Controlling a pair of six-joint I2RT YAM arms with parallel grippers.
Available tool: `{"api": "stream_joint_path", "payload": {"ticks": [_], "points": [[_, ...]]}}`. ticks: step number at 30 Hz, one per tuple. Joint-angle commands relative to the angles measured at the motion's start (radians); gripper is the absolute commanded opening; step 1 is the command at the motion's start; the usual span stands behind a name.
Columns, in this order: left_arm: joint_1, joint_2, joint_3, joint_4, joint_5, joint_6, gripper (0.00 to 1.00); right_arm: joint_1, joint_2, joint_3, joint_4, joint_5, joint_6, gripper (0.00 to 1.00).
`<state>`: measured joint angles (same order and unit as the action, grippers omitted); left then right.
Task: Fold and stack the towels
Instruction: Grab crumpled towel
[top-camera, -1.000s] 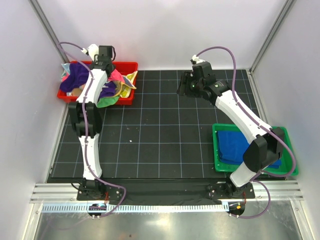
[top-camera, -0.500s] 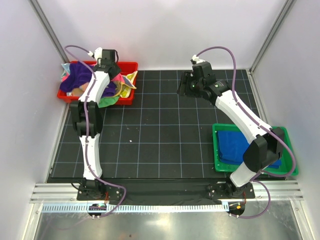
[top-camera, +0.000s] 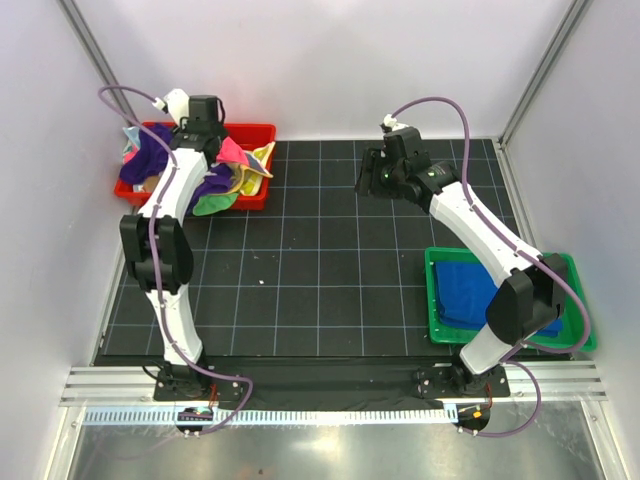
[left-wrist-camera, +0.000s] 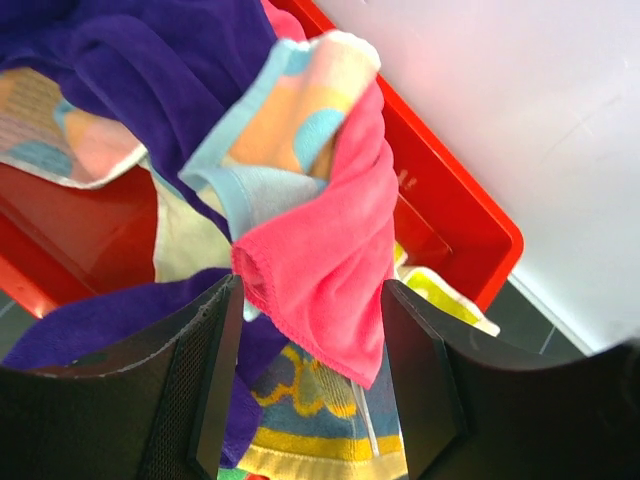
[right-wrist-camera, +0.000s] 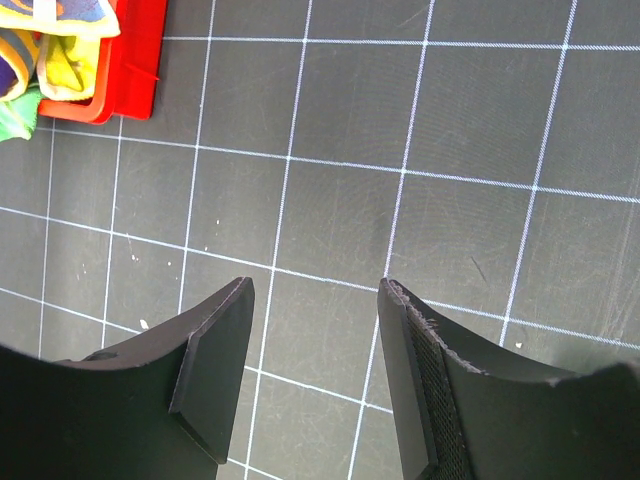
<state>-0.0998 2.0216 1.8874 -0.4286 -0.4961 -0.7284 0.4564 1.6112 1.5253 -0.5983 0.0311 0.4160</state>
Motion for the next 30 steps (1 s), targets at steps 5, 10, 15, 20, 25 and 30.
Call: {"api": "stream_joint_path", "payload": {"ticks": [5, 10, 15, 20, 25, 30], "points": [[0.032, 0.014, 0.024, 0.008, -0.059, -0.029, 0.61, 0.001, -0.016, 0.003, 0.028, 0.006, -0.014, 0.59], [0.035, 0.078, 0.076, -0.001, -0.003, -0.026, 0.59, 0.001, -0.016, 0.001, 0.025, 0.012, -0.016, 0.59], [0.035, 0.126, 0.118, -0.036, 0.033, -0.046, 0.58, 0.002, -0.019, -0.007, 0.023, 0.020, -0.017, 0.59], [0.034, 0.135, 0.114, -0.030, 0.073, -0.057, 0.44, 0.002, -0.020, -0.005, 0.023, 0.023, -0.016, 0.59], [0.017, 0.123, 0.104, 0.022, 0.129, -0.029, 0.16, 0.002, -0.024, -0.008, 0.023, 0.026, -0.017, 0.60], [-0.018, 0.153, 0.133, 0.045, 0.217, -0.002, 0.07, 0.002, -0.020, -0.004, 0.023, 0.029, -0.016, 0.59]]}}
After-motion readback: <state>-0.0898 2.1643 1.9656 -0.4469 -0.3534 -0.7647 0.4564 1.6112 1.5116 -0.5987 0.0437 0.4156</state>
